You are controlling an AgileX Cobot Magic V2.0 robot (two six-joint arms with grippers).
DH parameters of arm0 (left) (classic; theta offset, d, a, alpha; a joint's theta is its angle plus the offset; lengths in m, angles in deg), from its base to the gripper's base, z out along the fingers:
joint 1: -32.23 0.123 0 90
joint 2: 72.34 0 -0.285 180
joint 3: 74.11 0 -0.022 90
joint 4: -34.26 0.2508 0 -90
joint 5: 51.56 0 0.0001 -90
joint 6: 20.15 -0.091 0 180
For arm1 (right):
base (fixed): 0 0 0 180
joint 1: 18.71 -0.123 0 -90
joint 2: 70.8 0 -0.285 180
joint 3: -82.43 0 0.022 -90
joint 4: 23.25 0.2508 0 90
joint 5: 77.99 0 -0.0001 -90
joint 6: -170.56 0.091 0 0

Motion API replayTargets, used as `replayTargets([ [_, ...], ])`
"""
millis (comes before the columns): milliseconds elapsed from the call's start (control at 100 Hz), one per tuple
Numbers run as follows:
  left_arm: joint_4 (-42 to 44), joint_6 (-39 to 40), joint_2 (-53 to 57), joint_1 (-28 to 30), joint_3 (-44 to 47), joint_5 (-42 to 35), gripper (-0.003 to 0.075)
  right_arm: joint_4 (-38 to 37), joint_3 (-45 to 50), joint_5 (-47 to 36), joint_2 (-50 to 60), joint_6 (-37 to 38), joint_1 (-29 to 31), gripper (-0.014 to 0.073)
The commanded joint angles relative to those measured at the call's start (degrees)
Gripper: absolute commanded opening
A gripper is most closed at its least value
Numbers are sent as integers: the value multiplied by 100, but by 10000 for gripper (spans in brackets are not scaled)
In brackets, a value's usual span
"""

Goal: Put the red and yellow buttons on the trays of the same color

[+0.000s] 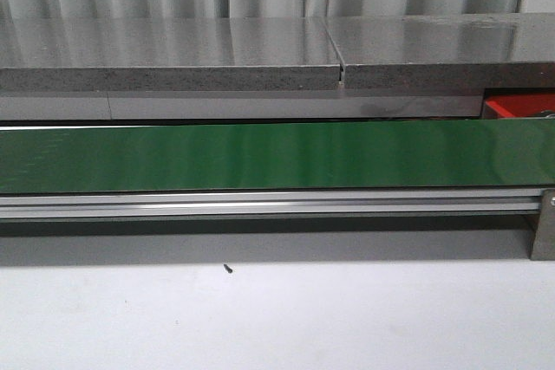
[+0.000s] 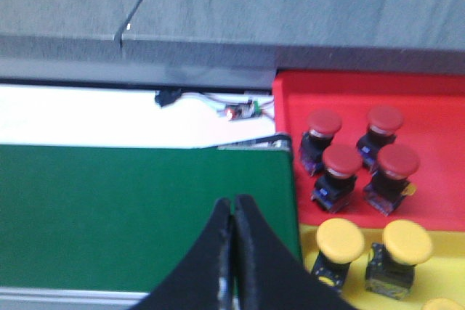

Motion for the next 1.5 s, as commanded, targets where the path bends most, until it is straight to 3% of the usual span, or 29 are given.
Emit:
replayTargets([
  [0,-130,62,-18,-39,-143,-426,-19,9,140,-845,361,-58,28,-115],
  [580,-130,62,-18,-39,-143,-426,-19,186,1607,-958,2440,-47,17,-115],
  [660,-130,62,-18,-39,-143,-426,-19,-478,1665,-958,2577,318,17,-113],
  [770,-130,62,-18,-39,-143,-426,-19,-2162,1759,-968,2767,1795,17,-113],
  [870,-130,62,-18,-39,-143,-426,-19,-3068,1906,-1057,2964,2790,17,-113],
  [1130,-130,62,-18,-39,-143,-426,-19,-3110,2616,-1101,3953,2857,17,-113],
  [1490,-130,62,-28,-39,-143,-452,-19,-3056,2835,-1242,3929,2857,-42,-114],
])
